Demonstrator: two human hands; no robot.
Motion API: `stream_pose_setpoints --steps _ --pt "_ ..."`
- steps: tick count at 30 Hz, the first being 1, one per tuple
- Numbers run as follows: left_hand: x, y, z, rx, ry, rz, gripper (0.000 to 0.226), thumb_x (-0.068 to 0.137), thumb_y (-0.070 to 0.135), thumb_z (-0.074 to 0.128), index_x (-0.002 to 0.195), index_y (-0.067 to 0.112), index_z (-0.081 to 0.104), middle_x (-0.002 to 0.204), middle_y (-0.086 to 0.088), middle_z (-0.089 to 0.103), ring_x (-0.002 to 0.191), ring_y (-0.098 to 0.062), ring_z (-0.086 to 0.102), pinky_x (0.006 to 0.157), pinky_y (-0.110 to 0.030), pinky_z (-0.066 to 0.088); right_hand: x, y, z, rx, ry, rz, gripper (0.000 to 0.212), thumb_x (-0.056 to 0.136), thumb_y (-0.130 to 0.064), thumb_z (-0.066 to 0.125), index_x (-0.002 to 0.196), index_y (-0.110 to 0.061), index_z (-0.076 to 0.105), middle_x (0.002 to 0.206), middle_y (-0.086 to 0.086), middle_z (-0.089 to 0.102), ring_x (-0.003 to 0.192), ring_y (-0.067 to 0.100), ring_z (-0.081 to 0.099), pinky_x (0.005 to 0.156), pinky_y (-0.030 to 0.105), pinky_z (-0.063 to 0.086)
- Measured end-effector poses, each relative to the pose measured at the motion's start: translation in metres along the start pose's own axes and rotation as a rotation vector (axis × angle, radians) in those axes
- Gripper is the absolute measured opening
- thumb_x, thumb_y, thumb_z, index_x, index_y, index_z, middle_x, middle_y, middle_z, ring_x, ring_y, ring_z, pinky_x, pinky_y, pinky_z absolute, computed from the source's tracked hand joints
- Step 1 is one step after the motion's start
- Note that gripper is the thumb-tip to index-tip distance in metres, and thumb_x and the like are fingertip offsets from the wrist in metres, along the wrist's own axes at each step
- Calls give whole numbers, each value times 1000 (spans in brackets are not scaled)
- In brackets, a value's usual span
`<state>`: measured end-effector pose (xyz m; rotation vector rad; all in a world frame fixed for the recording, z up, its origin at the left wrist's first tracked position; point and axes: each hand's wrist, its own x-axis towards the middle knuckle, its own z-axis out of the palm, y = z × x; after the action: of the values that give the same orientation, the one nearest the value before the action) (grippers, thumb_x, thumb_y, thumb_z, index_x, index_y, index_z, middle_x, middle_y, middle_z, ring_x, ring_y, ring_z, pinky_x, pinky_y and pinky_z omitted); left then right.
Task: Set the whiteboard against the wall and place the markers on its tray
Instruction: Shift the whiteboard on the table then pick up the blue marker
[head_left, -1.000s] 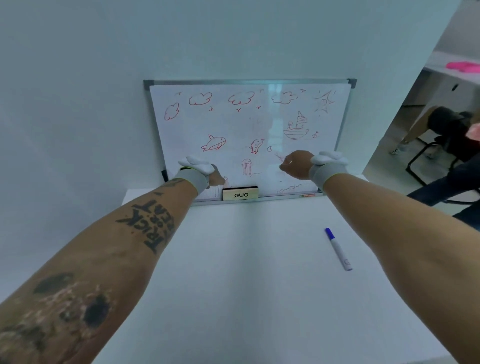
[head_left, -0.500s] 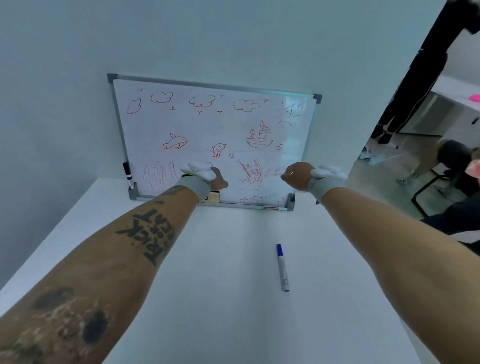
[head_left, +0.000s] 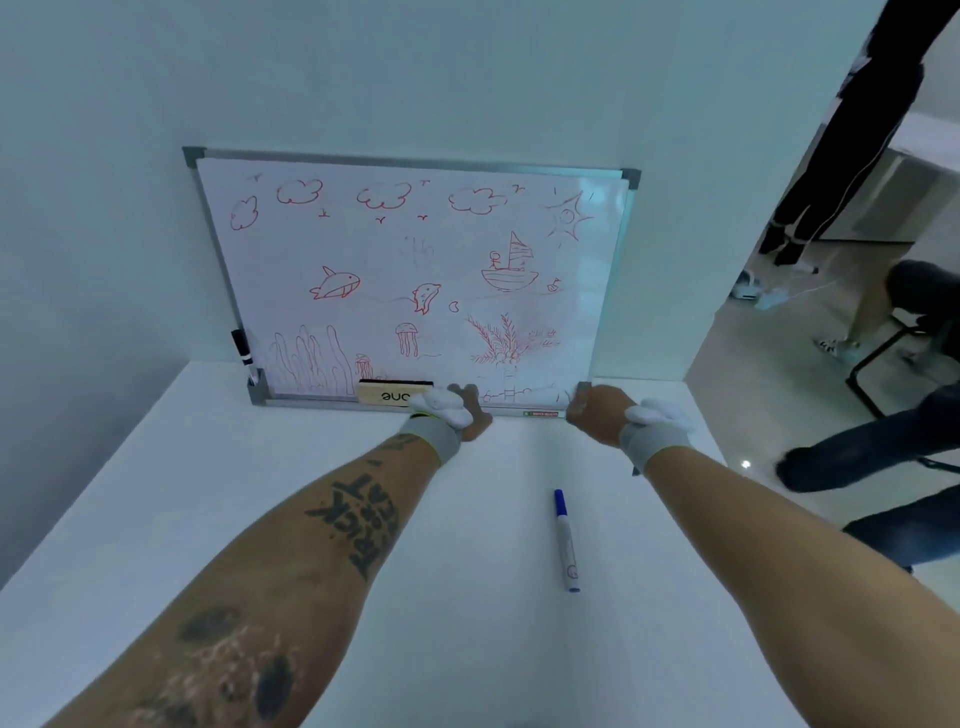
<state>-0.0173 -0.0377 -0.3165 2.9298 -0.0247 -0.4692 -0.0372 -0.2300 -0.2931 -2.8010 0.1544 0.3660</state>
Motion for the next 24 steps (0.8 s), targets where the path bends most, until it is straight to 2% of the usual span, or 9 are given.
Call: stream_pose_setpoints --steps 4,9,11,13,15,18,20,22,24 --pt "11 0 41 12 -139 38 59 97 40 38 149 12 30 152 -13 36 138 -32 40 113 -38 34 10 20 49 36 -207 114 35 94 -27 57 114 -1 68 120 17 69 113 33 64 93 36 52" --pt "32 0 96 -39 -247 30 55 96 42 40 144 15 38 148 -12 40 136 -30 41 112 -36 33 25 37 93 51 -432 193 44 95 -36 55 116 2 66 116 16 72 107 30 70 75 28 53" --pt "31 -4 116 -26 -257 18 59 95 45 38 148 20 31 156 -9 28 146 -28 25 119 -41 22 24 38 102 61 -484 189 40 96 -38 53 106 -3 69 107 9 75 93 24 73 56 18 50" --pt "37 -4 134 -39 -287 2 63 95 46 35 153 27 19 163 -5 10 151 -29 6 121 -51 11 37 40 108 84 -498 215 31 90 -39 61 87 -9 66 91 6 71 78 20 68 56 24 56" --pt "31 -5 150 -36 -252 -12 67 93 50 33 153 36 8 165 2 -4 153 -28 -5 118 -58 7 41 40 113 102 -500 213 25 83 -32 71 72 -14 60 84 9 68 74 22 64 73 35 61" --pt "19 -8 171 -70 -83 -24 69 90 57 29 151 47 -2 164 10 -11 153 -24 -10 118 -60 2 44 44 120 217 -449 250 30 74 -21 81 67 -18 53 81 10 65 69 24 62 64 32 59" --pt "13 -11 180 -56 0 -31 69 89 62 25 149 49 -4 164 10 -11 153 -26 -10 115 -64 -3 46 48 124 267 -444 270 31 71 -19 85 68 -18 54 78 10 65 60 22 60 65 34 60" --pt "10 -10 184 -37 64 -41 70 87 66 26 149 50 0 164 9 -7 152 -31 -6 111 -69 -5 50 50 127 272 -461 274 29 69 -18 87 70 -16 58 70 9 65 51 17 58 67 35 62" --pt "10 -8 183 -30 121 -49 70 85 67 32 149 50 10 165 7 4 152 -34 4 108 -73 -1 56 51 125 276 -482 256 27 69 -18 87 77 -11 63 63 6 64 49 14 59 59 29 61"
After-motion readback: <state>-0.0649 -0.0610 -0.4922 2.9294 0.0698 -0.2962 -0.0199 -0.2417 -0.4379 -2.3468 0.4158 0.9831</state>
